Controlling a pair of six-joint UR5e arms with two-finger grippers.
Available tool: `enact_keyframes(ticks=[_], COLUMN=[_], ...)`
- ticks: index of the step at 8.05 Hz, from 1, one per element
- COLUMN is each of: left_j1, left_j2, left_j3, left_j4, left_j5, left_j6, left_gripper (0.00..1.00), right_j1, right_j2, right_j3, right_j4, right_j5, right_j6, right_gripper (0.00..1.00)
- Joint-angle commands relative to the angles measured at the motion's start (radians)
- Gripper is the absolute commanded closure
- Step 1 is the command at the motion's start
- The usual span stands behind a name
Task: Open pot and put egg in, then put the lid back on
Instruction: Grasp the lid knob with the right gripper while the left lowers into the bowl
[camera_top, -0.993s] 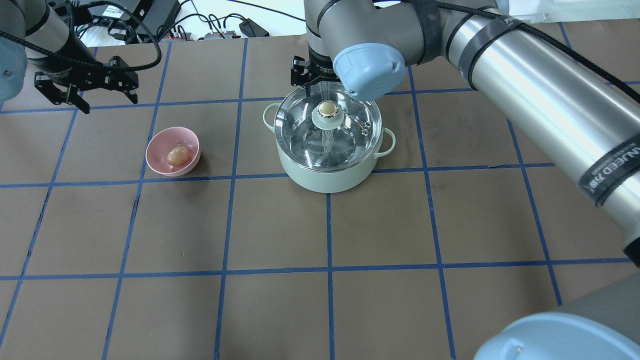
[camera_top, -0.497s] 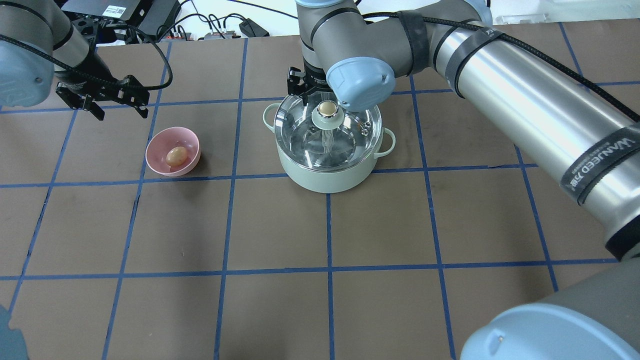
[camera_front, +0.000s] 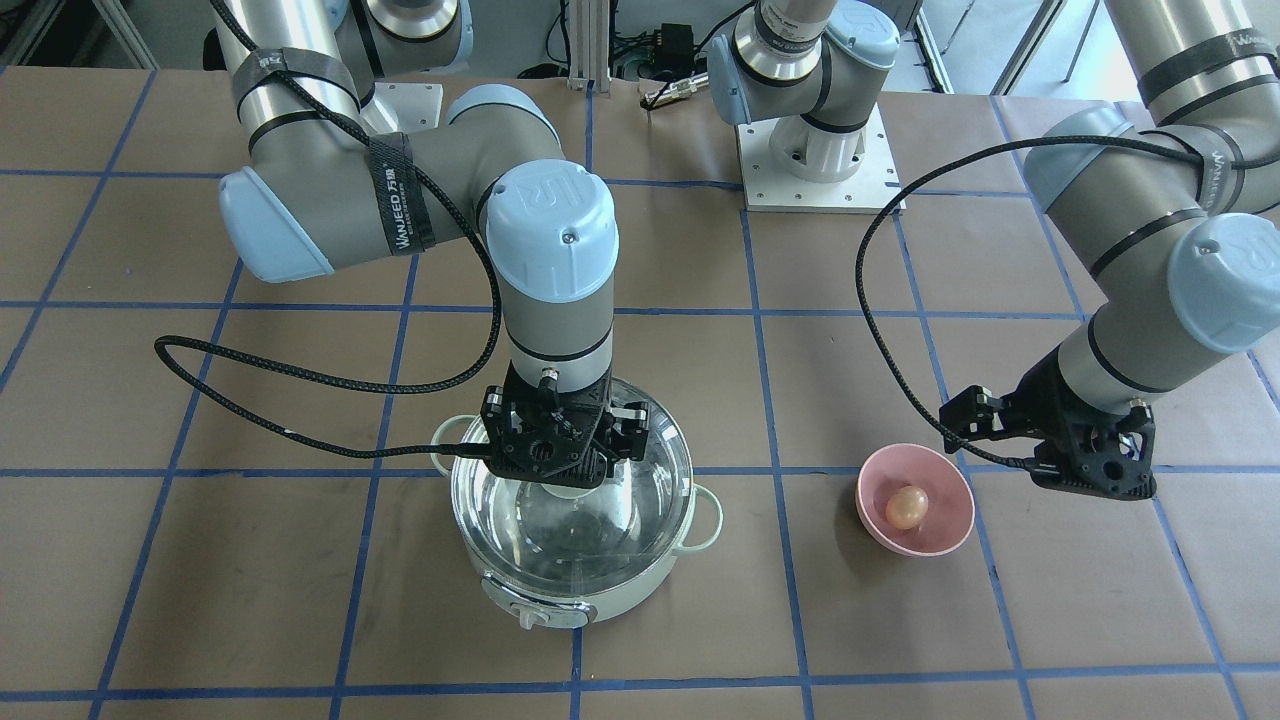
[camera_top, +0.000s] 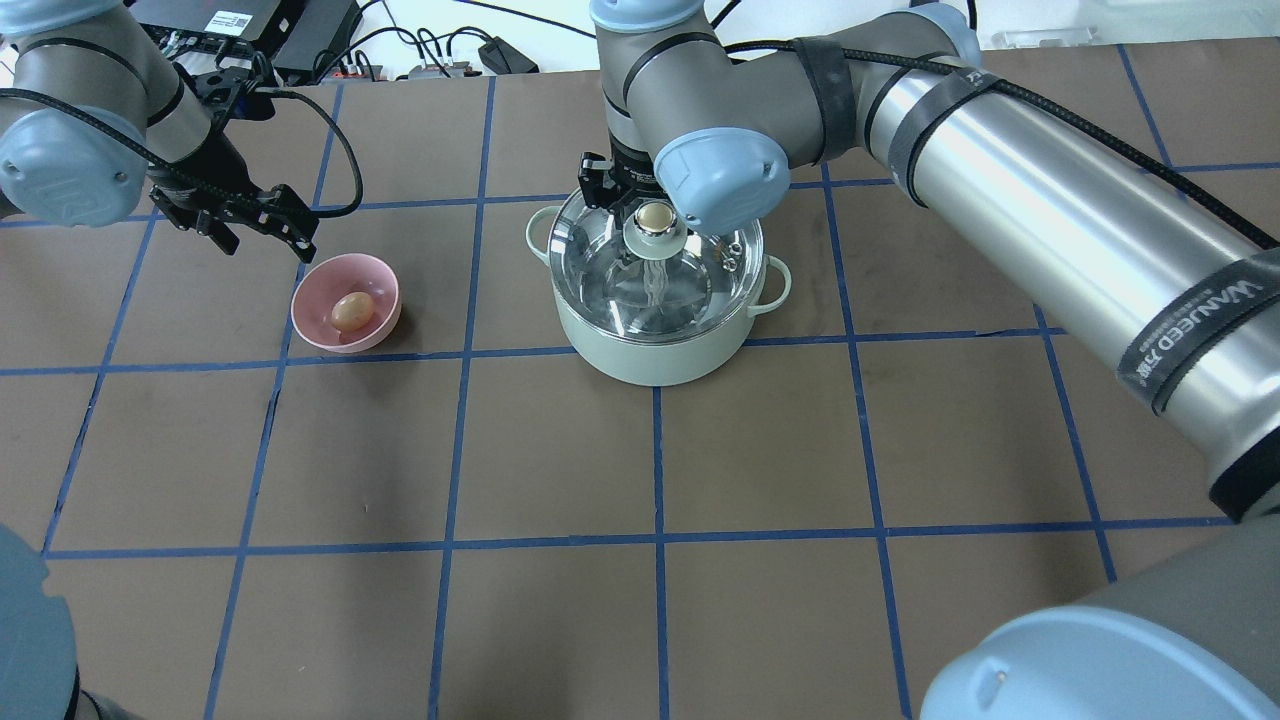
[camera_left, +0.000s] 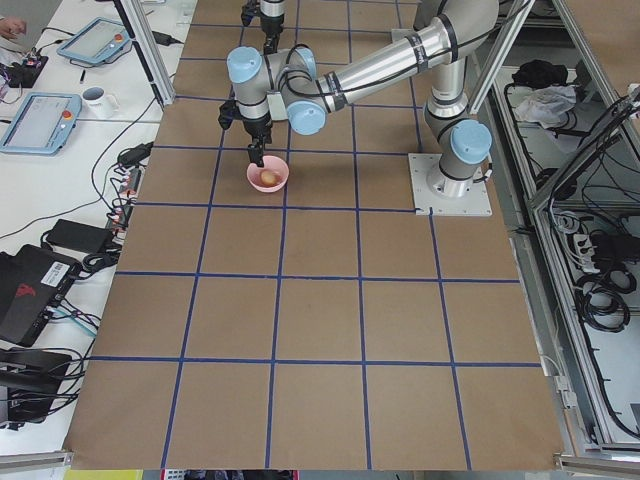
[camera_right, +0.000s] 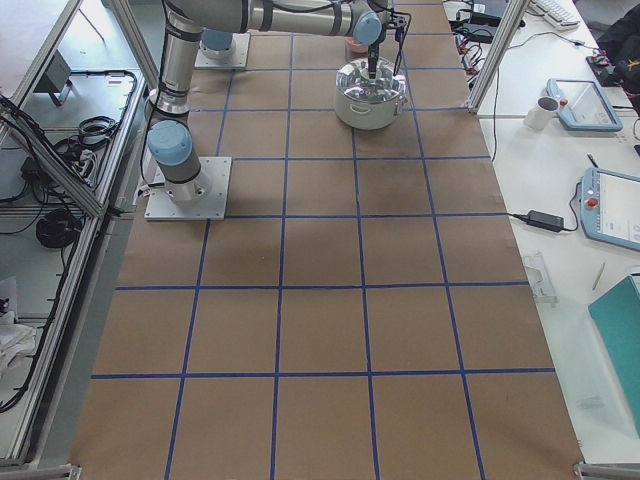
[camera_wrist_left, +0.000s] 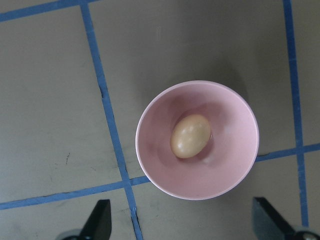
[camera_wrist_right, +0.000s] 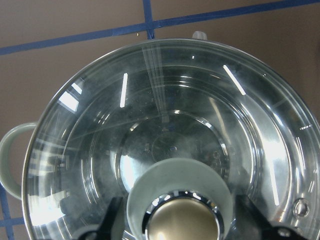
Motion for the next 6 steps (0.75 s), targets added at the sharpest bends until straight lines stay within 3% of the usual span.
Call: enact_keyframes(ticks=[1,3,5,6], left_j1=[-0.003,-0.009,-0.009,-0.009], left_j2=[-0.031,-0.079,-0.113,-0.127], left_j3=[-0.007,-0.017,-0.019,-0.019], left_j4=[0.022,0.045,0.053,0.055], left_j5=[-0.005,-0.005,-0.002,-0.005], left_j6=[0.094,0.131,0.134,0.131], left_gripper=[0.0,0.0,0.0,0.08], right_j1=[0.0,0.0,0.0,0.0], right_j2=[0.001,-0.001,-0.002,-0.005], right_j3=[0.002,0.0,-0.001,-0.001], right_j4=[-0.003,-0.003,-0.003,-0.003], right_j5=[0.001,0.001,0.001,0.001], right_j6=[-0.001,-0.004,-0.011,-0.011], right_gripper=[0.27,0.35,0.52,0.56])
